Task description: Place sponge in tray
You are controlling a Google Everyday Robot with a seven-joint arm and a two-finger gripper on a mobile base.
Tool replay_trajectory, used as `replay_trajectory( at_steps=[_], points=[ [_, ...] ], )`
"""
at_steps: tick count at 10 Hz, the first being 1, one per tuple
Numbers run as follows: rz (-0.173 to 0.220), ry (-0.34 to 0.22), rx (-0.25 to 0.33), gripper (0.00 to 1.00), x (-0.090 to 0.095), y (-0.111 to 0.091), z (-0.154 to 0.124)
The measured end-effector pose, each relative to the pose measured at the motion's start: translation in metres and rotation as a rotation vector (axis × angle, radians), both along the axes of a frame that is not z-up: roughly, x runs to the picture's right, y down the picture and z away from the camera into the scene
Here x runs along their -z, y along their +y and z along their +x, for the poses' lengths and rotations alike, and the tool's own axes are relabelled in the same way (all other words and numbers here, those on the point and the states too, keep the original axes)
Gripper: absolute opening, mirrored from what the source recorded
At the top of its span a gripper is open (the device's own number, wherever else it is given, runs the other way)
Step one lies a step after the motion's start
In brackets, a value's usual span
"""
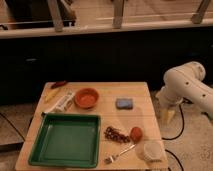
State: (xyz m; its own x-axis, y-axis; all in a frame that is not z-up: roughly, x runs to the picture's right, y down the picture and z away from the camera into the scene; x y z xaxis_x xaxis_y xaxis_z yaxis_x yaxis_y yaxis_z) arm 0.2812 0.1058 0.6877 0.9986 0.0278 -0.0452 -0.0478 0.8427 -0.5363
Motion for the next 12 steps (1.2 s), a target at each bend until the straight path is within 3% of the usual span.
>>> replay_trajectory(
  at_steps=[4, 12],
  points=[
    [0.010, -0.048, 0.024, 0.80, -0.031, -0.011, -0.050],
    [0.059, -0.099, 0.103, 0.80, -0.067, -0.017, -0.085]
  ],
)
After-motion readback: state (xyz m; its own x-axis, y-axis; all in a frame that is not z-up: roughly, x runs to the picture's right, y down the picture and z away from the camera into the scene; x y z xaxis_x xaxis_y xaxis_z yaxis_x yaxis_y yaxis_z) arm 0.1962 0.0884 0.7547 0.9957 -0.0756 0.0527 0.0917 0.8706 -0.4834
